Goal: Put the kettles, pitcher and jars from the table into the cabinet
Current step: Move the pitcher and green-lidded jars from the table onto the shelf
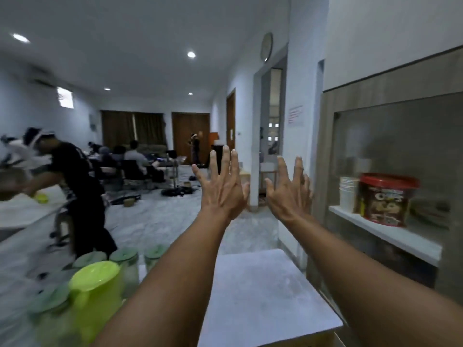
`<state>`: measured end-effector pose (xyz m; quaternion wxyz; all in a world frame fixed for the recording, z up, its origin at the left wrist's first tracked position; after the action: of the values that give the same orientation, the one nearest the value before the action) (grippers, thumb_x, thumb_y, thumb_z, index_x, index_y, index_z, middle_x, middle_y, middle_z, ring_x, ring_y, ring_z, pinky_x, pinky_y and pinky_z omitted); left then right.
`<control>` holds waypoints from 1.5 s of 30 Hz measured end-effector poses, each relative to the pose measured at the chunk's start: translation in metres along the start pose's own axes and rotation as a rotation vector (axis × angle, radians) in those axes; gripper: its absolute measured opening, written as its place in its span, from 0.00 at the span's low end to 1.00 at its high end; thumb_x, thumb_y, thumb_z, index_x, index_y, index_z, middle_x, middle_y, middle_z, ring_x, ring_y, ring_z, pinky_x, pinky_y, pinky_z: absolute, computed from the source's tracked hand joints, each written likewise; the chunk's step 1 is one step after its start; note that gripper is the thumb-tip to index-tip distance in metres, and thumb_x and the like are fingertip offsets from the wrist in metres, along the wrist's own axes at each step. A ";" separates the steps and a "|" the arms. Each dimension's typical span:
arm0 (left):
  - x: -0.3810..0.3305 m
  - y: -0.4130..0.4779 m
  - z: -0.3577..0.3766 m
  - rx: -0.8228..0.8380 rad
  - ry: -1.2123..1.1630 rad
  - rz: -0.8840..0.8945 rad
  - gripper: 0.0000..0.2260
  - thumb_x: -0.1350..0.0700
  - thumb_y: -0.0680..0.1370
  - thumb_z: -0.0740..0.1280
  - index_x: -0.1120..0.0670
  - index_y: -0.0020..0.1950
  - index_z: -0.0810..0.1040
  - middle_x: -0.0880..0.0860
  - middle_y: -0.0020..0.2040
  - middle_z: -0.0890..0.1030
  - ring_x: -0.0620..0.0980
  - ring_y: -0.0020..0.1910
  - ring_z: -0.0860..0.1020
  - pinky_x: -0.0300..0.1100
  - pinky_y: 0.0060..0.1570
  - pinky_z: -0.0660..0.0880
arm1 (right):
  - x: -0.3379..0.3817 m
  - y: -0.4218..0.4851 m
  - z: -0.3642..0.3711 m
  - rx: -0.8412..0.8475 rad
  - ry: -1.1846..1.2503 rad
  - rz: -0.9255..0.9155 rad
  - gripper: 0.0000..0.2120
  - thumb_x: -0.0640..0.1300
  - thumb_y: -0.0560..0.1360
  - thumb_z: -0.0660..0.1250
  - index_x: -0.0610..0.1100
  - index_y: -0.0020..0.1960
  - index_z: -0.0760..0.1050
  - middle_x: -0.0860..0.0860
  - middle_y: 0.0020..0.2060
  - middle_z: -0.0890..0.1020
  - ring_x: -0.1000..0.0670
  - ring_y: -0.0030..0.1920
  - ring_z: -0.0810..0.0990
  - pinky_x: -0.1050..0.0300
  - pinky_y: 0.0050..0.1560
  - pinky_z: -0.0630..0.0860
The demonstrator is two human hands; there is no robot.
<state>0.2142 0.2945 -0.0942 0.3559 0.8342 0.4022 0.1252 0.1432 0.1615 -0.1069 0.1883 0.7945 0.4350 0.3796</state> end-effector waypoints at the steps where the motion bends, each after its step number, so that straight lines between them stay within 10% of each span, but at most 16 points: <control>1: 0.017 -0.002 0.000 0.009 0.031 -0.047 0.36 0.40 0.81 0.53 0.54 0.81 0.40 0.53 0.82 0.39 0.59 0.80 0.39 0.73 0.70 0.38 | 0.013 0.002 0.015 0.032 0.022 -0.033 0.30 0.59 0.80 0.56 0.58 0.79 0.49 0.48 0.80 0.42 0.37 0.78 0.52 0.32 0.73 0.55; 21: 0.259 -0.176 0.045 0.311 0.281 -0.813 0.30 0.42 0.82 0.55 0.56 0.80 0.55 0.54 0.82 0.50 0.58 0.79 0.54 0.72 0.70 0.49 | 0.160 -0.149 0.265 0.781 0.258 -0.358 0.27 0.57 0.80 0.56 0.49 0.76 0.59 0.45 0.78 0.57 0.36 0.72 0.65 0.40 0.66 0.68; 31: 0.427 -0.257 0.121 0.498 -0.065 -1.311 0.23 0.42 0.80 0.61 0.56 0.69 0.70 0.58 0.69 0.71 0.61 0.68 0.71 0.62 0.69 0.64 | 0.252 -0.236 0.411 1.104 0.329 0.060 0.31 0.68 0.76 0.57 0.41 0.61 0.75 0.41 0.60 0.79 0.38 0.61 0.77 0.50 0.53 0.71; 45: 0.478 -0.264 0.202 0.255 -0.526 -1.577 0.19 0.46 0.80 0.63 0.61 0.54 0.82 0.62 0.57 0.82 0.64 0.58 0.77 0.49 0.54 0.74 | 0.283 -0.254 0.442 0.906 0.848 0.373 0.08 0.45 0.74 0.70 0.43 0.39 0.82 0.53 0.32 0.80 0.55 0.35 0.75 0.58 0.41 0.71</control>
<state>0.4689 0.6698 -0.4595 0.3245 0.3445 0.7822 -0.4051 0.4376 0.5513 -0.4252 -0.4231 0.6384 0.4433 0.4656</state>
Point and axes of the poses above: each hand's wrist, its own y-axis towards the middle knuckle, its own z-axis out of the palm, x = y × z, the point moved 3 cm from there along y, towards the middle knuckle
